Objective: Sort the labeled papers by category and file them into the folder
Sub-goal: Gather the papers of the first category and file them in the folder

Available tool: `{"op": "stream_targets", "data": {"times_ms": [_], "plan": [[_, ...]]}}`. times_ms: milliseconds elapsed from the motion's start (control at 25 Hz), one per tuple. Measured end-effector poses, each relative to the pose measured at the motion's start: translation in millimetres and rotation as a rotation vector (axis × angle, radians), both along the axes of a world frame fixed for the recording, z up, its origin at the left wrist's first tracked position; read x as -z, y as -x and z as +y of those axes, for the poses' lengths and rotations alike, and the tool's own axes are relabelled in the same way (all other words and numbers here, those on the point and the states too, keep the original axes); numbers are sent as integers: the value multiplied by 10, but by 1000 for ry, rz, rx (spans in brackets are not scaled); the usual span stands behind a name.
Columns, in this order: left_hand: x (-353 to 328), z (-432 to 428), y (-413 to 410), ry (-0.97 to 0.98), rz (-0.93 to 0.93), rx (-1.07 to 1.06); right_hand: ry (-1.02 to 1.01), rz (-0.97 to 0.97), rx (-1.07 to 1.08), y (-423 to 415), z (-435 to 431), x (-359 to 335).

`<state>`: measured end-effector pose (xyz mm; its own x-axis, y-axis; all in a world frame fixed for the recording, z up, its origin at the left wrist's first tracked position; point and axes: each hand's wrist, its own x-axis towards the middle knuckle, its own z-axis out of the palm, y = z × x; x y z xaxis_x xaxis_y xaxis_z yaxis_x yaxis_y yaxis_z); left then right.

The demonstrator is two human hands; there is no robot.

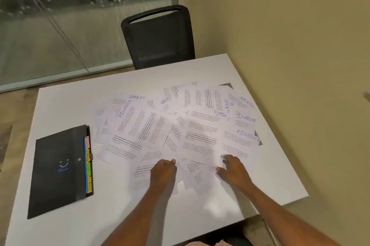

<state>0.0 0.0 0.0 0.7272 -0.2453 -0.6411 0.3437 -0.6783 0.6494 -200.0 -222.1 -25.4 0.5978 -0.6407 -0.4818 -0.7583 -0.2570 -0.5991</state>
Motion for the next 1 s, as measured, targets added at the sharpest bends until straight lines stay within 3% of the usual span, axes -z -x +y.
{"op": "stream_targets", "data": {"times_ms": [240,400,600,1000], "plan": [[198,-715,-24,-183,-201,76,-4,324,-417,-245,-170,102],[338,-973,-111,-301,-258,156,120,352,-507,-299,-130,44],[408,-1178,-109,-318,-216,79,95,346,-536,-321,-137,12],[311,-1337,-141,-67,-139,7,39,346,-537,-308,-265,-10]]}}
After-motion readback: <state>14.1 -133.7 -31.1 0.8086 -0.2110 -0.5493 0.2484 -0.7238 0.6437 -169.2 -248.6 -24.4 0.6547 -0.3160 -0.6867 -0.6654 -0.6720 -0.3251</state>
